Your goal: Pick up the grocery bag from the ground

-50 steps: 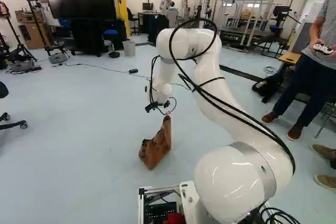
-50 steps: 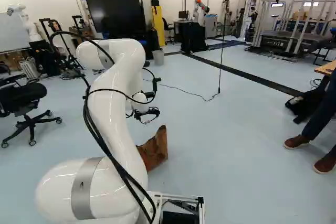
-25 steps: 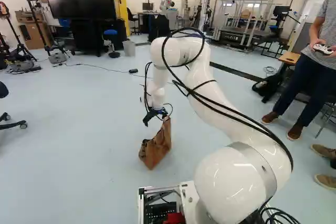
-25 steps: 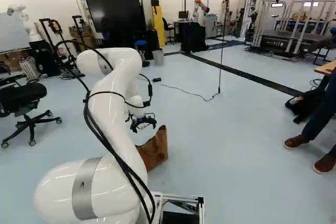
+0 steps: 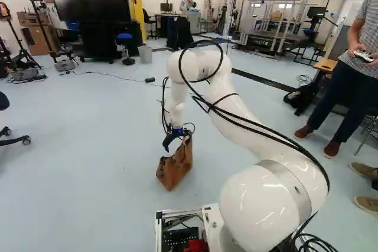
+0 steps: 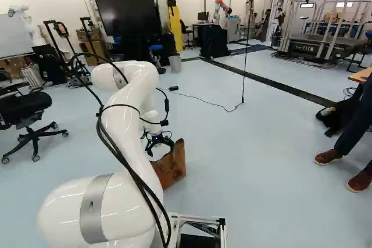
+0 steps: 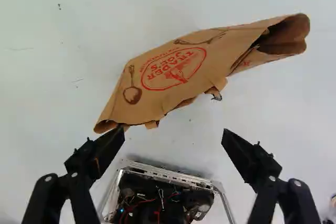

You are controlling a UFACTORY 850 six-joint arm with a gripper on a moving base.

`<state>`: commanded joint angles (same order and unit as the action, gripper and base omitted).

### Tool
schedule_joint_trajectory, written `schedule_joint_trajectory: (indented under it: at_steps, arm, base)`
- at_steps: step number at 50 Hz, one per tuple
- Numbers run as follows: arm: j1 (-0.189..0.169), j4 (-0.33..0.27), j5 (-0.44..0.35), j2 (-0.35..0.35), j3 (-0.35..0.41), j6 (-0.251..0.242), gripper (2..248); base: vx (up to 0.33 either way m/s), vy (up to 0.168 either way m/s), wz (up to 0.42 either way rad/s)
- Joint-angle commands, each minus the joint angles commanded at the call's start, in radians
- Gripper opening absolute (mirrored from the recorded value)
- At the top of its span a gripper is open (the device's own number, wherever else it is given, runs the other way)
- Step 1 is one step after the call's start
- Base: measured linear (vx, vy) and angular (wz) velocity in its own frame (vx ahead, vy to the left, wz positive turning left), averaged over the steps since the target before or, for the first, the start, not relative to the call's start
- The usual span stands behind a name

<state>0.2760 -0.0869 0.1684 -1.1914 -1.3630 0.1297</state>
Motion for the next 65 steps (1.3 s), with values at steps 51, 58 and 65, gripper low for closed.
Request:
schedule_joint_trajectory:
  at_steps: [51, 58, 65]
  arm:
    - [0.000, 0.000, 0.001, -0.192, -0.160, 0.713, 247]
    - [0.000, 0.000, 0.001, -0.218, -0.184, 0.812, 247]
    - [0.000, 0.000, 0.001, -0.245, -0.208, 0.902, 247]
  base:
    - [0.000, 0.000, 0.000]
    - [0.000, 0.000, 0.000]
    - [0.000, 0.000, 0.000]
